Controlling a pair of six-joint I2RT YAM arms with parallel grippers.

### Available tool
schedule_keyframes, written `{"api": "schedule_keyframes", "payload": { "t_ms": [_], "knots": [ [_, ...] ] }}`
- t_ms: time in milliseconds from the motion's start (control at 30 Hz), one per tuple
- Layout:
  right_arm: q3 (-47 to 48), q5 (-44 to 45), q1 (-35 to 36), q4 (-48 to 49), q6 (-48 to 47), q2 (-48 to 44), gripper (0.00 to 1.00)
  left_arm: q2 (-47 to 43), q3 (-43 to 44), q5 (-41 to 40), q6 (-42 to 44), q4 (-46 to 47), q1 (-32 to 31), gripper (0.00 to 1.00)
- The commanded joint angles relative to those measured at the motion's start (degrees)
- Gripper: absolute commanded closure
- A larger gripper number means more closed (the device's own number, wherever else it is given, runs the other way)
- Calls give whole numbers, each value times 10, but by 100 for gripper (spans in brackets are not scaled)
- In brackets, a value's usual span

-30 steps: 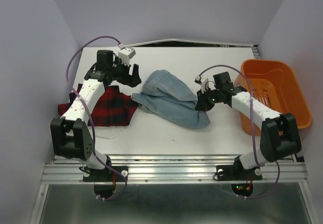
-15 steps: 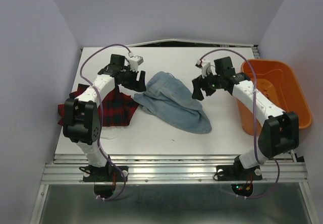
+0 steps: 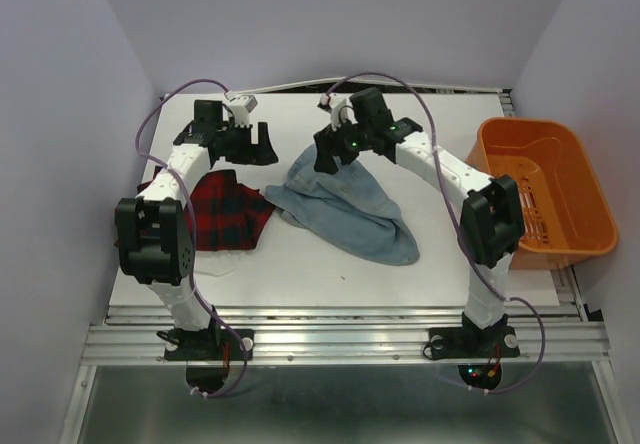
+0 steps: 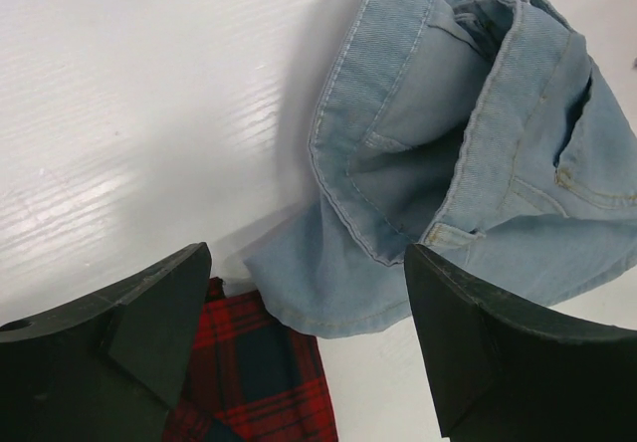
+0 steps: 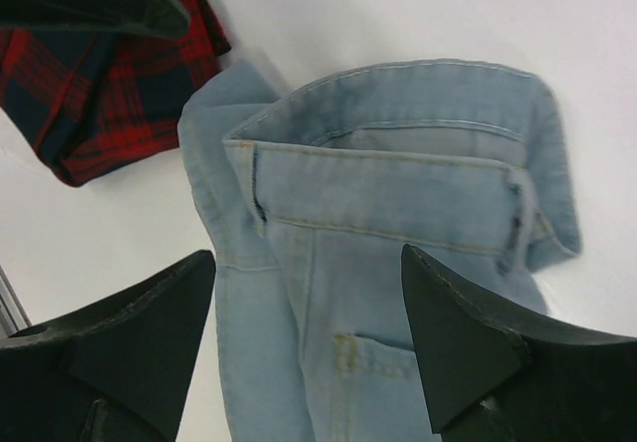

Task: Fold and stack the skirts
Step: Flatten the skirt out

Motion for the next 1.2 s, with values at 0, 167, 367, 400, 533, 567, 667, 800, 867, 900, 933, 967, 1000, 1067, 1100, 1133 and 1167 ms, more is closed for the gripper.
{"api": "schedule_keyframes", "payload": {
  "t_ms": [0,167,367,400,533,567,667,800,867,900,933,967,1000,1067,1100,1133,1167],
  "knots": [
    [46,31,39,-7,-3,21,20,-38,20,23,-9,5,14,9],
    [51,74,65,-9,-8,74,19,-41,14,26,-6,5,19,9],
    [87,106,65,-5,-8,113,45,-43,12,21,-3,4,20,9],
    [91,108,65,-4,-10,112,49,-43,12,20,-2,4,20,9],
    [111,124,65,-12,-30,108,87,-44,11,16,-2,4,20,9],
    [117,128,65,-14,-32,102,95,-44,12,15,-2,4,20,9],
    [119,118,65,-23,-36,85,99,-43,16,18,-4,5,20,9],
    [101,89,65,-25,-40,33,99,-47,17,18,-2,6,20,9],
    [98,84,65,-30,-49,4,99,-49,16,17,1,8,20,9],
    [98,84,65,-32,-58,-6,99,-52,15,15,2,10,20,9],
    [98,84,65,-34,-68,-30,99,-53,14,13,5,12,20,9],
    [98,86,65,-36,-78,-42,99,-54,15,12,6,12,20,9],
    [100,87,65,-36,-94,-55,99,-53,16,10,8,11,20,9],
    [105,78,60,-37,-120,-95,99,-53,21,10,12,9,20,9],
    [104,75,59,-38,-127,-110,99,-54,23,14,12,8,20,9],
    [101,73,59,-37,-136,-125,99,-55,25,15,13,9,20,9],
    [97,74,59,-38,-146,-140,99,-56,27,15,13,11,20,9]
  ]
}}
